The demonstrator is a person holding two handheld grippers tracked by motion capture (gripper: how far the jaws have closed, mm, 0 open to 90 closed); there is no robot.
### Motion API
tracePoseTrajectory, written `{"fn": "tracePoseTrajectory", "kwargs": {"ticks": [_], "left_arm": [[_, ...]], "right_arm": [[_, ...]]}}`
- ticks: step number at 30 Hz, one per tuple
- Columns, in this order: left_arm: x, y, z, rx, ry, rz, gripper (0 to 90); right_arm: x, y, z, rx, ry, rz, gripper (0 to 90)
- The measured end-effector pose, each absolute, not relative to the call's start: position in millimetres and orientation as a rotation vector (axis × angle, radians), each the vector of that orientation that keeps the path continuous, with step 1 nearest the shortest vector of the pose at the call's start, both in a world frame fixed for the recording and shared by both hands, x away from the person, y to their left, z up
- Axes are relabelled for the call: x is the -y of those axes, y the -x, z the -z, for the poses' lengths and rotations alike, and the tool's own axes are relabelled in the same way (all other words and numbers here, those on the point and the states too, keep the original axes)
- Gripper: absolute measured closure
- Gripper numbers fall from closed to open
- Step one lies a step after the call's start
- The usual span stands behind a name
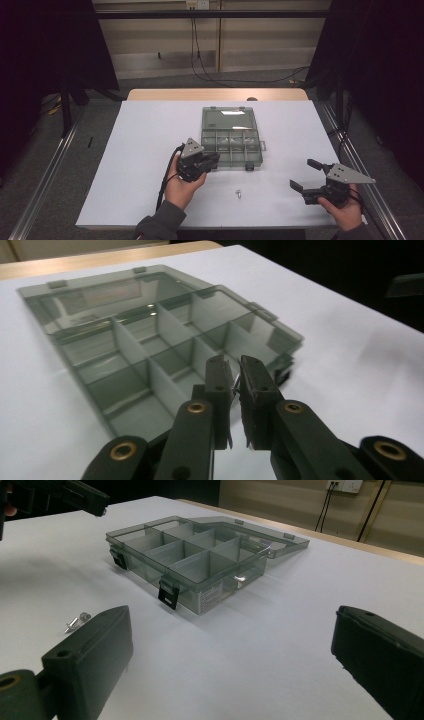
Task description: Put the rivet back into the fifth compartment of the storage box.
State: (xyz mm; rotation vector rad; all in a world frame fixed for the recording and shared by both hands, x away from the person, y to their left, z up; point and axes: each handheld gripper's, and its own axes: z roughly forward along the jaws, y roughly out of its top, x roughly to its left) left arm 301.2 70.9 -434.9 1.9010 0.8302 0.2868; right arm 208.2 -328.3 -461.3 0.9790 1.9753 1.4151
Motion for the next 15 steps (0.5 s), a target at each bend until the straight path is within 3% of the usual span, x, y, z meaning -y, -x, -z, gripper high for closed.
{"fn": "tracePoseTrajectory", "kwargs": {"ticks": [15], "left_arm": [[-70.2, -320.0, 448.8, -0.932, -1.889, -0.397, 83.2]], "right_arm": [[329.9, -206.8, 461.0, -1.973, -0.987, -1.417, 2.4]]}}
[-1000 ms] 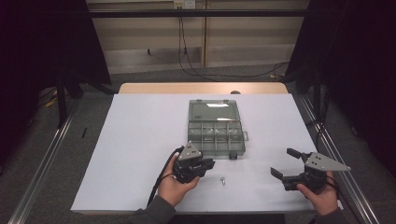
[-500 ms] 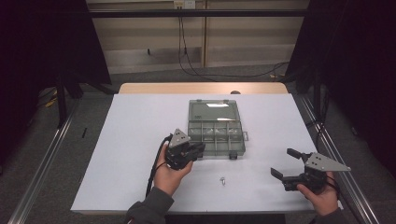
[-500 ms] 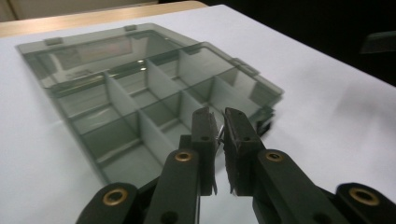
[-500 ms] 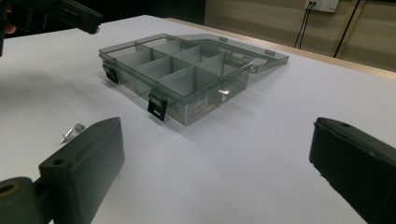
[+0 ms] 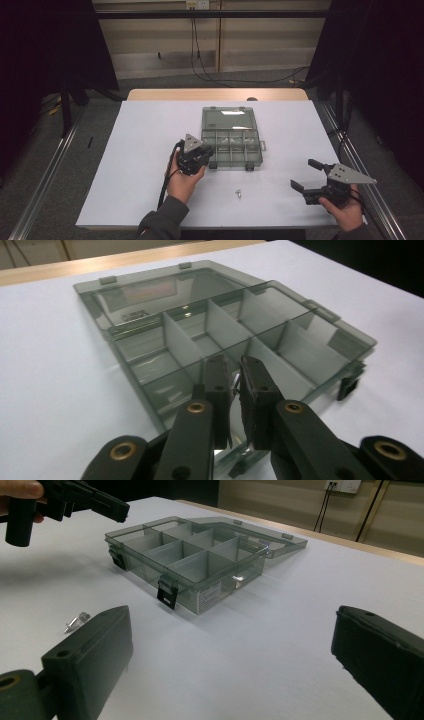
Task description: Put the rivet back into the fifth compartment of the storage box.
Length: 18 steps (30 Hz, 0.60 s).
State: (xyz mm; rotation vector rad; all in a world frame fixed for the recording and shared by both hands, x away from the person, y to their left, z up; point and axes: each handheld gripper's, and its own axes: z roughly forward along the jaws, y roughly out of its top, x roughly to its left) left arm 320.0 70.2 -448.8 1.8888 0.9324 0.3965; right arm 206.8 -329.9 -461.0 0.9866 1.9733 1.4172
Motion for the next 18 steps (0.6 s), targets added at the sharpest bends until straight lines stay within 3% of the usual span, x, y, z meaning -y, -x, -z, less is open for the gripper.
{"fn": "tracePoseTrajectory", "kwargs": {"ticks": [12, 18], "left_arm": [[-70.1, -321.5, 452.5, -0.918, -1.887, -0.428, 82.4], [-72.9, -323.1, 455.6, -0.92, -1.875, -0.438, 75.8]], "right_arm": [[329.6, -206.6, 461.1, -1.977, -0.987, -1.413, 2.5], [330.1, -206.8, 461.2, -1.976, -0.983, -1.414, 2.4]]}}
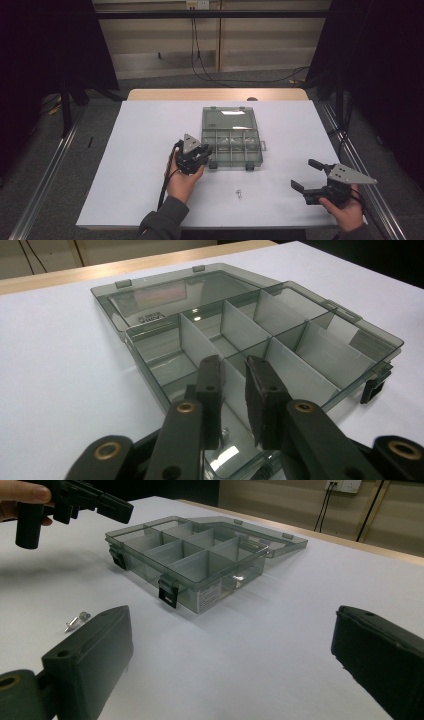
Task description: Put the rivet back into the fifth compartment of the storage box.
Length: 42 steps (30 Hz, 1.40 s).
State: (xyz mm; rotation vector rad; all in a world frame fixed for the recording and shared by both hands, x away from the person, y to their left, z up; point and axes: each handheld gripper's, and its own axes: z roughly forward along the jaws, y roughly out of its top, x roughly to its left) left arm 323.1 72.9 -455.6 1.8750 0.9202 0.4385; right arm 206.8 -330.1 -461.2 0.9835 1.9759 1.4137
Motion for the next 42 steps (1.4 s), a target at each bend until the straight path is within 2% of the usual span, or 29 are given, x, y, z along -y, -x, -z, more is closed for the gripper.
{"fn": "tracePoseTrajectory", "kwargs": {"ticks": [13, 22, 32, 38, 42], "left_arm": [[-72.0, -309.1, 448.1, -0.841, -1.842, -0.331, 67.2], [-68.0, -296.9, 443.3, -0.782, -1.829, -0.281, 56.3], [-57.9, -288.2, 444.4, -0.7, -1.819, -0.226, 39.4], [-51.2, -283.0, 447.9, -0.677, -1.845, -0.191, 23.8], [-45.6, -278.5, 450.9, -0.645, -1.87, -0.158, 19.3]], "right_arm": [[330.6, -207.0, 461.0, -1.973, -0.982, -1.417, 2.5], [329.5, -207.1, 461.1, -1.98, -0.984, -1.416, 2.5], [330.1, -207.3, 461.3, -1.982, -0.982, -1.418, 2.5], [330.2, -207.6, 461.1, -1.978, -0.979, -1.416, 2.5], [329.7, -207.7, 461.1, -1.981, -0.977, -1.423, 2.5]]}}
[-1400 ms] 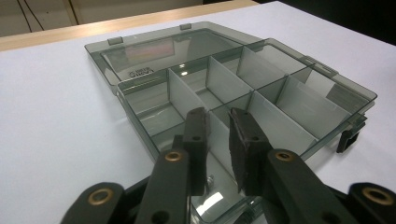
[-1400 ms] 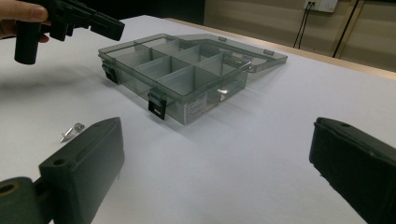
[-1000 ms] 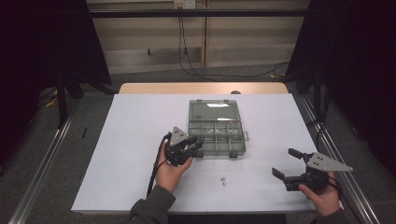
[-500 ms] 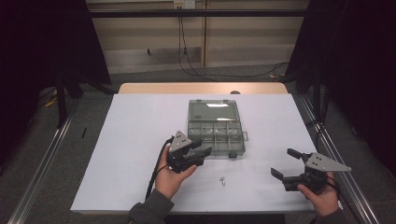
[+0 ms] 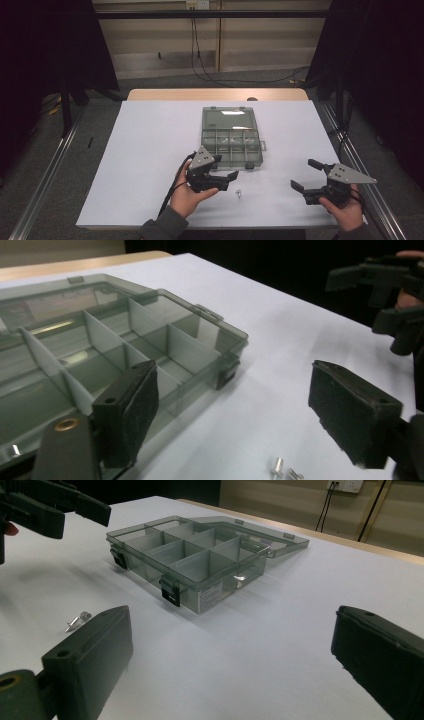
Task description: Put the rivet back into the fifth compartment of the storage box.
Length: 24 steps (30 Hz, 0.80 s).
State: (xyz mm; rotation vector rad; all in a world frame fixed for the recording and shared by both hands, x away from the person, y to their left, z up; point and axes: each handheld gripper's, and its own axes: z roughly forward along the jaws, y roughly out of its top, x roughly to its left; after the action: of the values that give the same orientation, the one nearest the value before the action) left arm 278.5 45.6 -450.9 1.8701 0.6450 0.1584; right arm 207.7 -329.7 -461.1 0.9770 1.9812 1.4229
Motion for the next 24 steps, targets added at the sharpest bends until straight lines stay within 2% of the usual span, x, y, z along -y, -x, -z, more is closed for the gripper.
{"fn": "tracePoseTrajectory", "kwargs": {"ticks": [12, 24], "left_arm": [[-32.0, -271.5, 457.0, -0.612, -1.914, -0.107, 16.2], [-20.8, -267.6, 461.8, -0.603, -1.965, -0.118, 16.1]], "right_arm": [[330.0, -207.3, 460.8, -1.996, -0.977, -1.422, 2.5], [328.7, -207.7, 461.1, -1.987, -0.972, -1.412, 2.5]]}}
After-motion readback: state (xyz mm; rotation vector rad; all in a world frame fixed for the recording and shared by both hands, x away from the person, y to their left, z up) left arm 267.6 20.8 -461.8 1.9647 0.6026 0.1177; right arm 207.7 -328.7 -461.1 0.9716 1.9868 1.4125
